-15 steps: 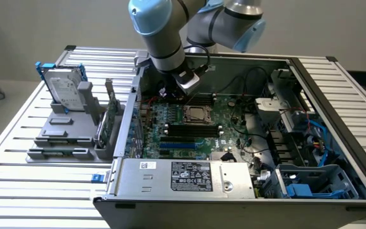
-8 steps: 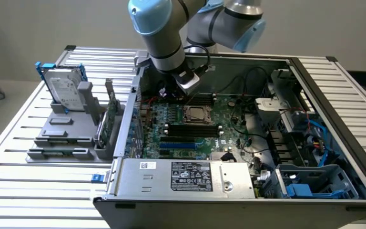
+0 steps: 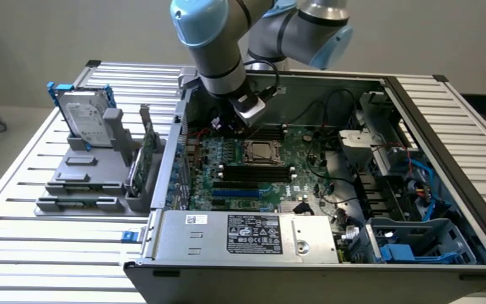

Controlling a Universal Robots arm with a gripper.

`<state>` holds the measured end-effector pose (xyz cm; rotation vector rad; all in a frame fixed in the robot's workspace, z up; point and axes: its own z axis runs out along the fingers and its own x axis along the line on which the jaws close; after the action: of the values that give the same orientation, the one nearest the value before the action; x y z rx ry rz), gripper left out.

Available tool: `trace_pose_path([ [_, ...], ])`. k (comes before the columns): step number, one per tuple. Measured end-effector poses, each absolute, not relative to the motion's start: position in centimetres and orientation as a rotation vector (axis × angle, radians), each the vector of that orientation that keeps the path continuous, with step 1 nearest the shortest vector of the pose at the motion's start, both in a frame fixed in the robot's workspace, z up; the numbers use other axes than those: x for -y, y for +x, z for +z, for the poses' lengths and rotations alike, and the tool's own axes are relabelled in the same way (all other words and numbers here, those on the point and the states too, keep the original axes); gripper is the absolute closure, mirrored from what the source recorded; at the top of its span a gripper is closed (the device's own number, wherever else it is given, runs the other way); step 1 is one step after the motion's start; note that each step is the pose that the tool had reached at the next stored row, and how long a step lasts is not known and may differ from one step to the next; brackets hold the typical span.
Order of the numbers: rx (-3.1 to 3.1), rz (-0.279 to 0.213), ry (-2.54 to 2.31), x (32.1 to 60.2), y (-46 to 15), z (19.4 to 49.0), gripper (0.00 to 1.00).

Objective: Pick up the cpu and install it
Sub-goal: 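Install the first cpu locking lever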

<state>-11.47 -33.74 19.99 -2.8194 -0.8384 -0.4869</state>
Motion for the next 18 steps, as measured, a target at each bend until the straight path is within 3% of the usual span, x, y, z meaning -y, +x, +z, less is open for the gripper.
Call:
trace_pose_path([
  [18,0.839,-0.487,-2.821,33.7,-10.3,19.8,0.89],
])
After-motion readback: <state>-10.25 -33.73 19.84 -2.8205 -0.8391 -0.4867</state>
